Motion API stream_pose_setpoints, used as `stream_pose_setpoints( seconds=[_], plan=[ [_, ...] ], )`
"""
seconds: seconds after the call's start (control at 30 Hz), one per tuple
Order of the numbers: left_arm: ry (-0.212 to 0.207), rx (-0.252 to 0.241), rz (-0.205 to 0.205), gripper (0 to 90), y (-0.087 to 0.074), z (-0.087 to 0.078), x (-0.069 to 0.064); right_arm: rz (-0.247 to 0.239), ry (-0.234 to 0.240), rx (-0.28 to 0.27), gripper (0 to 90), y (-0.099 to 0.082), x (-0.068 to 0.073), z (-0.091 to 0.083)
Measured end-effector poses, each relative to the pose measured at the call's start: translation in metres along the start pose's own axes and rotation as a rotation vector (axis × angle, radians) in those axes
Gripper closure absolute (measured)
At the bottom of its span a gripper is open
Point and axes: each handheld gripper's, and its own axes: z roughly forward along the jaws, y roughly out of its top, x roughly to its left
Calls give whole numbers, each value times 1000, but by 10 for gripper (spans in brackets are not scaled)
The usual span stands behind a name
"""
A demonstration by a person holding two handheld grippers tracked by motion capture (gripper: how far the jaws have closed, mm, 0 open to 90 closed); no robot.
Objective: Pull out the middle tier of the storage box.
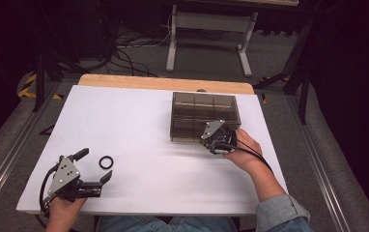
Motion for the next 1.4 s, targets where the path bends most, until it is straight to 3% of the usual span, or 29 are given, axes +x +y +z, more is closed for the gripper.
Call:
stream_pose_setpoints(
  seconds=[0.03,0.07,0.4,0.43,0.5,0.67,0.83,1.37,1.4],
  plan=[
    [0,0,0,3,0,0,0,18,-11,-7,645,1,2,-1],
    [0,0,0,3,0,0,0,-8,0,-1,645,0,2,-1],
    [0,0,0,3,0,0,0,-11,4,-8,647,-3,12,-7],
    [0,0,-1,3,0,0,0,10,-2,-10,647,-3,14,-8],
    [1,0,-1,3,0,0,0,-19,9,-10,648,-4,15,-9],
    [0,0,0,3,0,0,0,-4,0,-22,650,-4,21,-11],
    [-2,1,-1,3,0,0,0,-28,9,-5,656,-5,25,-10],
    [-1,3,0,3,0,1,0,-4,18,-16,614,-8,27,-7],
    [-2,2,-2,3,0,1,0,-18,25,-16,608,-9,27,-8]
  ],
)
